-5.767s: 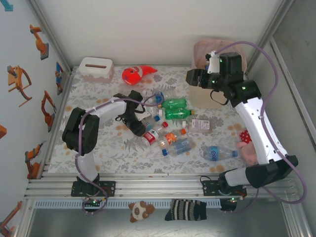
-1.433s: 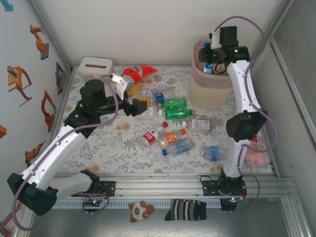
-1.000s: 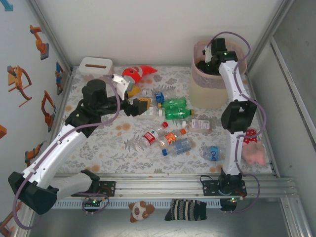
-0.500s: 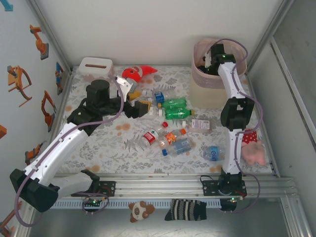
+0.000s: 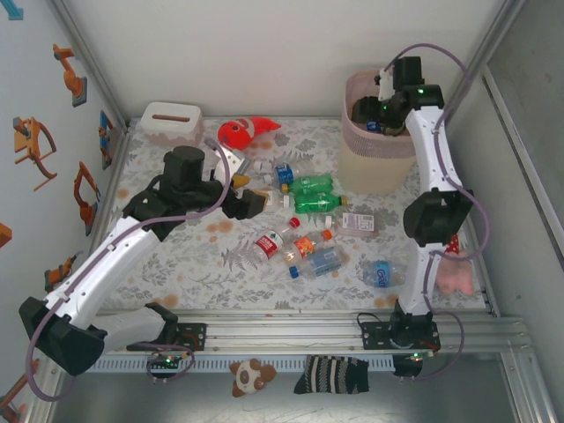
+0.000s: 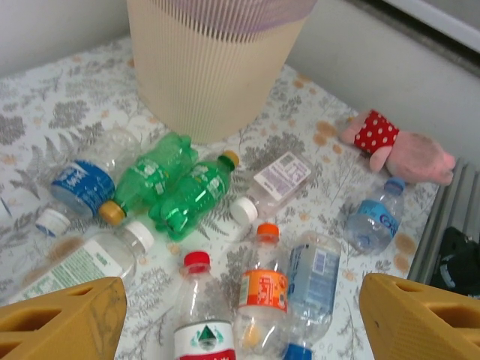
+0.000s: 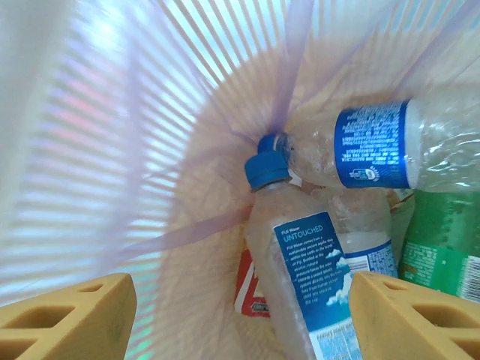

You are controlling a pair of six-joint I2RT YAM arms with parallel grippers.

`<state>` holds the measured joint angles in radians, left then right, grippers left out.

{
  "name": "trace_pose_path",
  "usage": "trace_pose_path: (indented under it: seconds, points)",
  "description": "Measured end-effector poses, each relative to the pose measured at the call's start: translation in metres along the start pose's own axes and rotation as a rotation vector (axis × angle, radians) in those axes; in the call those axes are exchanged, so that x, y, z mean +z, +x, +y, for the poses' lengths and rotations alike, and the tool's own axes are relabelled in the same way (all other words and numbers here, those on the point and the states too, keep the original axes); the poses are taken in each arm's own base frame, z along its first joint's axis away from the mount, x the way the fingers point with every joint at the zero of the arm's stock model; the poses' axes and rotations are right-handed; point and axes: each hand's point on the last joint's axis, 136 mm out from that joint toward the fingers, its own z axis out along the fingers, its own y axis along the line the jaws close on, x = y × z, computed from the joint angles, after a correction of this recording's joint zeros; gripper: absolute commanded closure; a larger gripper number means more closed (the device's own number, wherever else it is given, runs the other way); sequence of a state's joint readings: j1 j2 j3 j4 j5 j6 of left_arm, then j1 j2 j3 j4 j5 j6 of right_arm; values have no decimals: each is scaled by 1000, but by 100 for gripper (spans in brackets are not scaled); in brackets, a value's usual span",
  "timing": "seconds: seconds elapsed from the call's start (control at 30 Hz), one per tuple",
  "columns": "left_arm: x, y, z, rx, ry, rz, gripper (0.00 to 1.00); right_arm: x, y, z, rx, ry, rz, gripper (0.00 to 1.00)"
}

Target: Put the plastic bottles in the bin

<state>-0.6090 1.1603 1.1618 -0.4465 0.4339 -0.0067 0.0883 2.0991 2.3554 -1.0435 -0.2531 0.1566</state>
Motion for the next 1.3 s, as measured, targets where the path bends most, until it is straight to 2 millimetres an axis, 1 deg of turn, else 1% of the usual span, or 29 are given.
trace_pose_path:
  seconds: [0.1, 0.2, 0.37, 0.5, 0.67, 0.77, 0.9, 1.07, 1.17, 1.3]
  points:
    - [6, 13, 3, -14, -17, 55, 20, -28, -10, 8, -14, -2, -56, 26]
    - [13, 26, 7, -31, -34, 109, 21, -48, -16, 13, -24, -2, -96, 26]
    - [26, 56, 10, -60, -53, 225, 22, -70, -21, 19, -25, -6, -137, 27]
    - [36, 85, 14, -90, -78, 334, 22, -91, -17, 26, -10, -22, -162, 27]
    - [47, 124, 11, -117, -117, 500, 22, -123, -9, 38, 4, -56, -209, 27]
    - [55, 144, 8, -126, -131, 579, 21, -136, -3, 43, 14, -77, -233, 27]
    - [68, 170, 3, -122, -139, 683, 21, -141, 7, 45, 28, -94, -235, 28]
    - [80, 208, 3, -122, -171, 834, 19, -137, 17, 44, 41, -96, -217, 28]
    - [83, 219, 7, -107, -199, 889, 19, -134, 22, 43, 46, -97, -205, 28]
    - [88, 227, 13, -95, -228, 932, 19, -133, 25, 43, 47, -102, -197, 28]
